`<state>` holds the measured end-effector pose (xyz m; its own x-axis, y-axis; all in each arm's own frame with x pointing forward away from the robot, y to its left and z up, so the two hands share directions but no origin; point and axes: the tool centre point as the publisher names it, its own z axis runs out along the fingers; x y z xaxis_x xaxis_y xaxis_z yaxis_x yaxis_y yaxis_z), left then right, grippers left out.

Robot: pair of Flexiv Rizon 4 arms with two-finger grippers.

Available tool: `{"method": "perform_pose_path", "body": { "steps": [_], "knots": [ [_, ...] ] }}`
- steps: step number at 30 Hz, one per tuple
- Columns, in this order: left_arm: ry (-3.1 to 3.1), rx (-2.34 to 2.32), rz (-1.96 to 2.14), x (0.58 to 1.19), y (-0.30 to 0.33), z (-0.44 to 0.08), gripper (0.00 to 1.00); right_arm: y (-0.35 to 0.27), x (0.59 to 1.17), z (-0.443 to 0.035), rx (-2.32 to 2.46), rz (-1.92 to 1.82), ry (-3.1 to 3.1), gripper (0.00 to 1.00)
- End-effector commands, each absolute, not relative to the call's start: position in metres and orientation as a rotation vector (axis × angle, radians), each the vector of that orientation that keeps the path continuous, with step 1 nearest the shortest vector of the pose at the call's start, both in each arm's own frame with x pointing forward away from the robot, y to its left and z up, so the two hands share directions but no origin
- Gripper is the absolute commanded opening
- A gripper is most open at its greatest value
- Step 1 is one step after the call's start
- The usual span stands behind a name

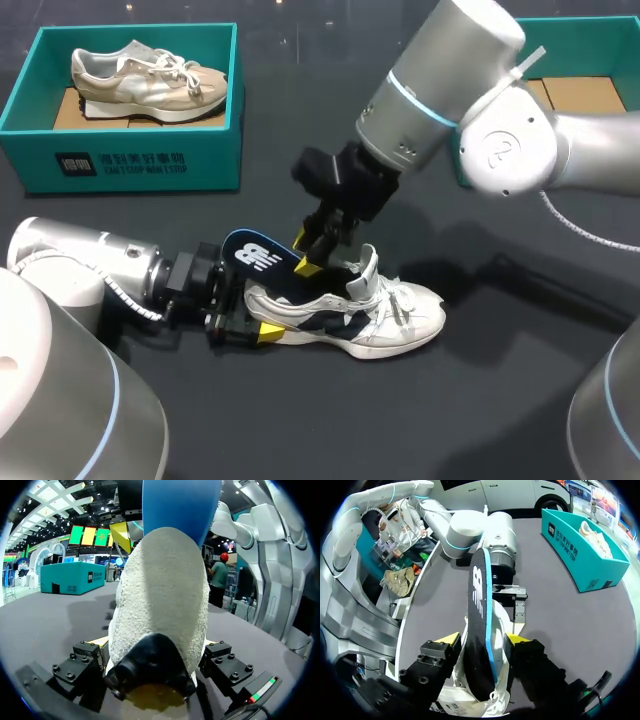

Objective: Take the shoe out of the shoebox, open the shoe tongue, remove and reinsert the insole, then place the shoe into the shoebox

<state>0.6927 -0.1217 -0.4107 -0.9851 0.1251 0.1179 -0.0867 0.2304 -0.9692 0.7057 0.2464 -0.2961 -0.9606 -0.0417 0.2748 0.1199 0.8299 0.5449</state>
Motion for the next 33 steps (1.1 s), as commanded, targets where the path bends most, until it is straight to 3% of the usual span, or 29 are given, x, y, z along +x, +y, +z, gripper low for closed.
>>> {"method": "perform_pose_path", "body": {
  "steps": [1, 6, 10, 16, 26, 29, 31, 33],
  "knots": [
    [-2.326, -0.035, 1.848, 0.693, -0.122, -0.413, 0.00, 0.255, 0.709, -0.302, -0.070, -0.840, -2.678, 0.58],
    [-2.326, -0.035, 1.848, 0.693, -0.122, -0.413, 0.00, 0.258, 0.707, -0.305, -0.121, -0.860, -2.608, 0.59],
    [-2.326, -0.035, 1.848, 0.693, -0.122, -0.413, 0.00, 0.262, 0.703, -0.307, -0.127, -0.893, -2.555, 0.66],
    [-2.326, -0.035, 1.848, 0.693, -0.122, -0.413, 0.00, 0.266, 0.697, -0.310, -0.146, -0.932, -2.498, 0.50],
    [-2.326, -0.035, 1.848, 0.693, -0.122, -0.413, 0.00, 0.270, 0.687, -0.319, -0.171, -0.982, -2.445, 0.43],
    [-2.326, -0.035, 1.848, 0.693, -0.122, -0.413, 0.00, 0.272, 0.686, -0.318, -0.172, -0.984, -2.444, 0.33],
    [-2.326, -0.035, 1.848, 0.693, -0.122, -0.413, 0.00, 0.274, 0.685, -0.317, -0.173, -0.985, -2.446, 0.03],
    [-2.326, -0.035, 1.848, 0.693, -0.122, -0.413, 0.00, 0.276, 0.685, -0.317, -0.170, -0.988, -2.449, 0.00]
  ]
}}
